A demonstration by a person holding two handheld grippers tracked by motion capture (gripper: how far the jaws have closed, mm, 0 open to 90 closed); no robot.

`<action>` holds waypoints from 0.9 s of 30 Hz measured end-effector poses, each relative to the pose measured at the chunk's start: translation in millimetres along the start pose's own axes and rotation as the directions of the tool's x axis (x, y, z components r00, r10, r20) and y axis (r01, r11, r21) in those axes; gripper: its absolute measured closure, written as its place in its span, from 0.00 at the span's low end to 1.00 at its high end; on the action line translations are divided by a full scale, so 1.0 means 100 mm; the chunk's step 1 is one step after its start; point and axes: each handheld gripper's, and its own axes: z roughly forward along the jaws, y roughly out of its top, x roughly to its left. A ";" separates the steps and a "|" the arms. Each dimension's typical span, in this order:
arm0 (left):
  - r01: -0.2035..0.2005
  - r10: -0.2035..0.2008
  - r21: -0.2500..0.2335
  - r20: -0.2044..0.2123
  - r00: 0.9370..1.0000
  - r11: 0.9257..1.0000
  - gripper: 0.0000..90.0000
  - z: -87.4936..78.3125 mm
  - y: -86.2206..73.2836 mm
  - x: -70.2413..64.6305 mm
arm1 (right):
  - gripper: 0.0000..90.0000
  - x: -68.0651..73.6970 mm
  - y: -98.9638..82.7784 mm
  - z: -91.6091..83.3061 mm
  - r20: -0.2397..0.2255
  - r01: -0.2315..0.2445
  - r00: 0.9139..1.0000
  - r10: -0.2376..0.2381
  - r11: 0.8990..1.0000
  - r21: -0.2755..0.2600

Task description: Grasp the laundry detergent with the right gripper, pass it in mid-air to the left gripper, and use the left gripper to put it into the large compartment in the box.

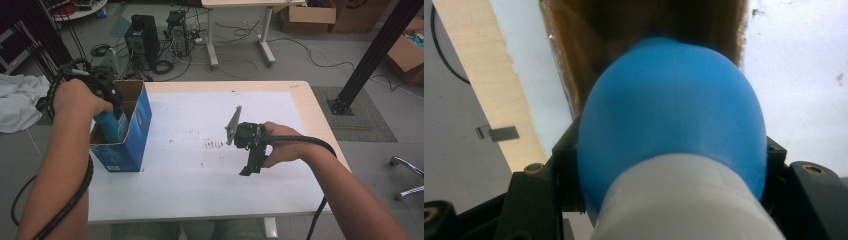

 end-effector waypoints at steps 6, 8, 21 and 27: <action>-0.013 0.013 0.015 0.006 1.000 1.000 0.42 0.20 0.05 0.01 | 0.00 -0.01 0.00 0.02 -0.006 -0.003 1.000 0.003 1.000 0.007; -0.021 0.021 0.016 0.001 1.000 1.000 0.42 0.26 0.06 0.00 | 0.00 -0.01 0.00 0.03 -0.009 -0.002 1.000 0.002 1.000 0.009; -0.009 0.009 0.032 0.007 1.000 0.999 0.42 0.54 0.11 0.06 | 0.00 -0.03 -0.02 0.06 -0.017 -0.010 1.000 0.010 1.000 0.004; -0.025 0.025 0.029 0.008 1.000 0.999 0.42 0.62 0.11 0.06 | 0.00 -0.04 -0.04 0.06 -0.020 -0.011 1.000 0.011 1.000 0.001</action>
